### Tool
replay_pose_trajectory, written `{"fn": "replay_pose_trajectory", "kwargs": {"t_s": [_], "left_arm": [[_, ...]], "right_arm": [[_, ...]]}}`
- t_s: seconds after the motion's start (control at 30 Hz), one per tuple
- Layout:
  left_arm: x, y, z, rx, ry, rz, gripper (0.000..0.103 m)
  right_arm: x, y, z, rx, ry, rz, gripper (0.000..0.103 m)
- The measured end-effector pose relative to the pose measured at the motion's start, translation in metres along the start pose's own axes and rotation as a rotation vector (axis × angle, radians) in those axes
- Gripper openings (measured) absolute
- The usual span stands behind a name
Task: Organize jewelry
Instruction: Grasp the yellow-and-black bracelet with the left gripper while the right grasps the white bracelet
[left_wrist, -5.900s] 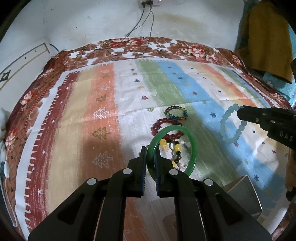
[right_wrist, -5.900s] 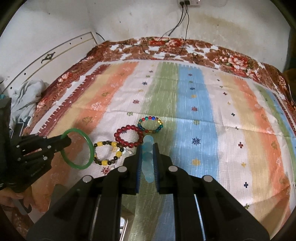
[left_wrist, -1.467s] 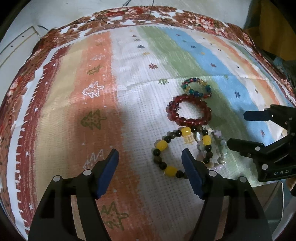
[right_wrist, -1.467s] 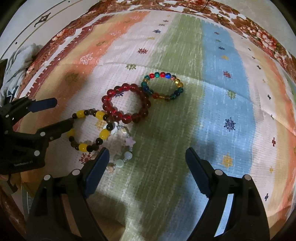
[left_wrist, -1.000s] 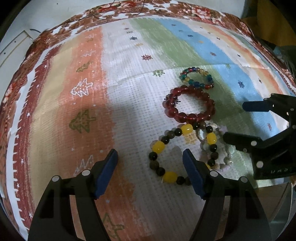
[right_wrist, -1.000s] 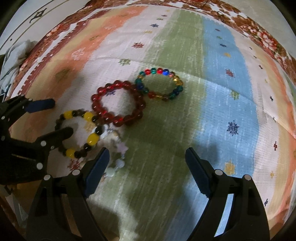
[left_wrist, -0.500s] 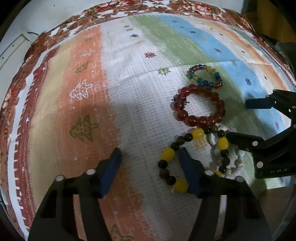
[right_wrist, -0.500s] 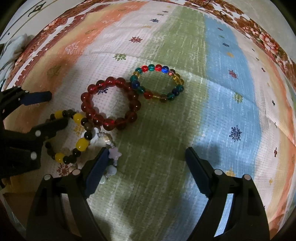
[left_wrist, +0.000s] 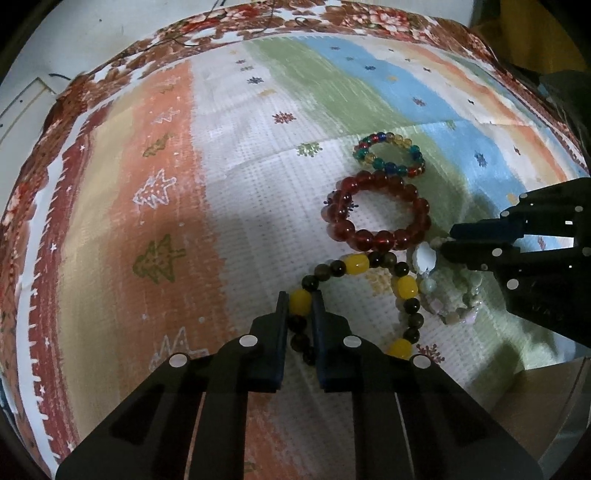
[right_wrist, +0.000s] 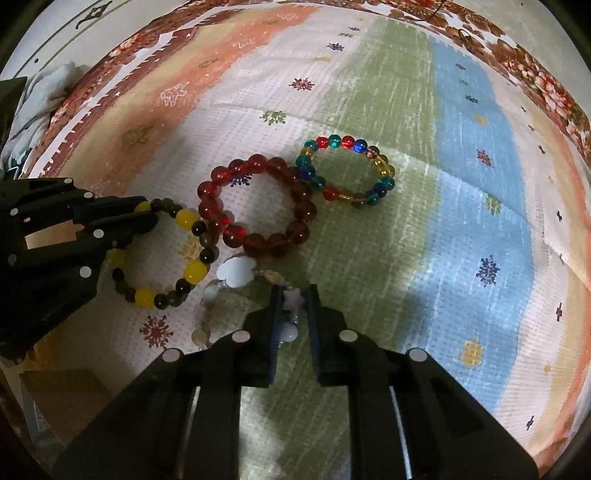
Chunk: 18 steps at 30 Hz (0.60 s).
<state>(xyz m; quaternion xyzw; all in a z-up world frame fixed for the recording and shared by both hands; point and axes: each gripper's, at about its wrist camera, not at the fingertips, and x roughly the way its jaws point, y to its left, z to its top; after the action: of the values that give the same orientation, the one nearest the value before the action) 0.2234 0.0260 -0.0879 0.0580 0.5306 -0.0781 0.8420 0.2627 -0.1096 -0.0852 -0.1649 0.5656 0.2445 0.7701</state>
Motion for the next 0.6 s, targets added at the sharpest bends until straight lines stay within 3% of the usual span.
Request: {"fn": "replay_pose_trajectory", "kwargs": {"t_s": [0.33, 0.6], "left_arm": [[-0.019, 0.003, -0.003, -0.055, -0.048, -0.014, 0.011], [-0.046, 0.012, -0.006, -0.151, -0.129, -0.093, 0.012]], "right_arm": [[-0.025, 0.003, -0.003, 0.014, -0.058, 0.025, 0.015], [-0.043, -0.002, -0.01, 0.073, -0.09, 0.066, 0.015]]}}
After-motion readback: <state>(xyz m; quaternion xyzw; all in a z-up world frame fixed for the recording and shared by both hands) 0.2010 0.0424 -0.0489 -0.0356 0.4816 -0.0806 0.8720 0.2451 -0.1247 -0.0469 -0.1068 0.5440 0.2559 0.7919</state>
